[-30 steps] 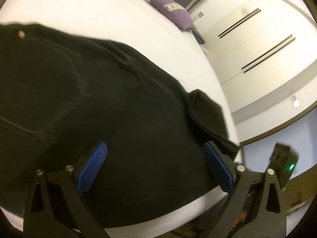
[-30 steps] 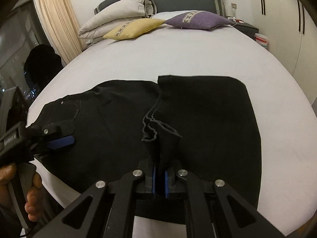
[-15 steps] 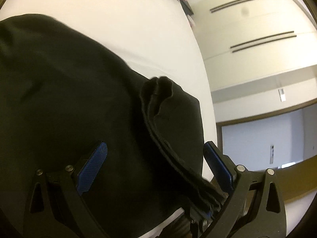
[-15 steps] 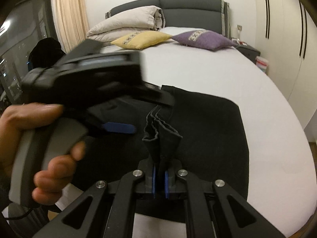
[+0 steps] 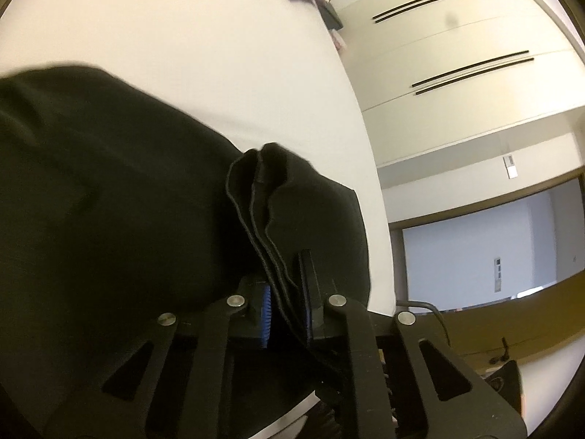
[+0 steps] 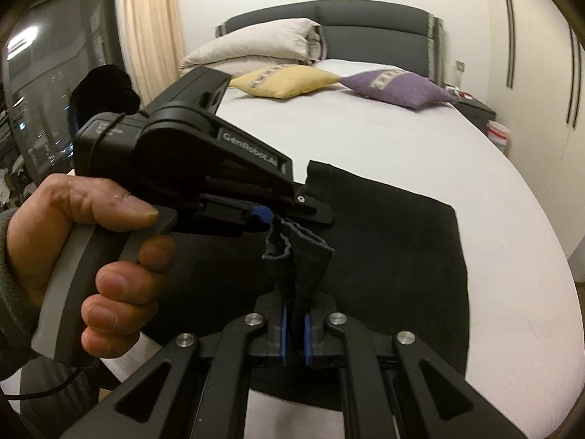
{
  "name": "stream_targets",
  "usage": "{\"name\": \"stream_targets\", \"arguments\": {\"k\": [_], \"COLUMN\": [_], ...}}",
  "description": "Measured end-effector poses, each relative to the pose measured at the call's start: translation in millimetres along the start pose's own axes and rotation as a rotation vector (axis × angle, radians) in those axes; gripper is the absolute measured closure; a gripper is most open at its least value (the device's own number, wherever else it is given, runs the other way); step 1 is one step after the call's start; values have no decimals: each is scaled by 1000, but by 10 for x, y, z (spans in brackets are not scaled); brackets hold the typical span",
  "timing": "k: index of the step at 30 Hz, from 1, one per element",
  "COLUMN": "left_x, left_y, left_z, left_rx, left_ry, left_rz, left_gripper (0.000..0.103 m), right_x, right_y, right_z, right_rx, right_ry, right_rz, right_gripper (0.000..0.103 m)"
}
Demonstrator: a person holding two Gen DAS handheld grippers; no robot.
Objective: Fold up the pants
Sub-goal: 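Grasp the jeans edge with the left tool beside the right tool's grip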
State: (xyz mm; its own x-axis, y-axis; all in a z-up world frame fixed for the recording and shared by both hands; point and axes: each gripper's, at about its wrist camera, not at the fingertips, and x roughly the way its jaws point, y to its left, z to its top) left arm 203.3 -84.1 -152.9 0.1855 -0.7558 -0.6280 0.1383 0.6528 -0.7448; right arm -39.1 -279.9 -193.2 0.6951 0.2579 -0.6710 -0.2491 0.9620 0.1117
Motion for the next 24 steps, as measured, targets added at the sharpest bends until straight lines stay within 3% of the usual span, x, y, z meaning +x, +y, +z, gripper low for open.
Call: {"name": "stream_targets", "arguments": {"k": [9, 17, 20, 21, 24], "left_x": [-593, -554, -445, -360, -364], "left_y": [323, 763, 915, 911, 892], "left_z": [-17, -46, -77, -79, -75], "left_rx": [17, -41, -66, -75, -76], "left_ry": [-82, -99, -92, -92, -95], "left_rz": [96, 190, 196, 191, 192], "left_gripper": [94, 94, 93, 93, 92], "right_x": [233, 702, 889, 956, 919], "right_y": [593, 920, 933, 922, 822], "right_z": [231, 217, 123, 81, 30], "right_rx": [-86, -135, -144, -146, -114], "right_ry": [-3, 74, 141, 178, 198], "right_rz": [85, 153, 177, 184, 238], "right_gripper": [95, 95, 88, 75, 57]}}
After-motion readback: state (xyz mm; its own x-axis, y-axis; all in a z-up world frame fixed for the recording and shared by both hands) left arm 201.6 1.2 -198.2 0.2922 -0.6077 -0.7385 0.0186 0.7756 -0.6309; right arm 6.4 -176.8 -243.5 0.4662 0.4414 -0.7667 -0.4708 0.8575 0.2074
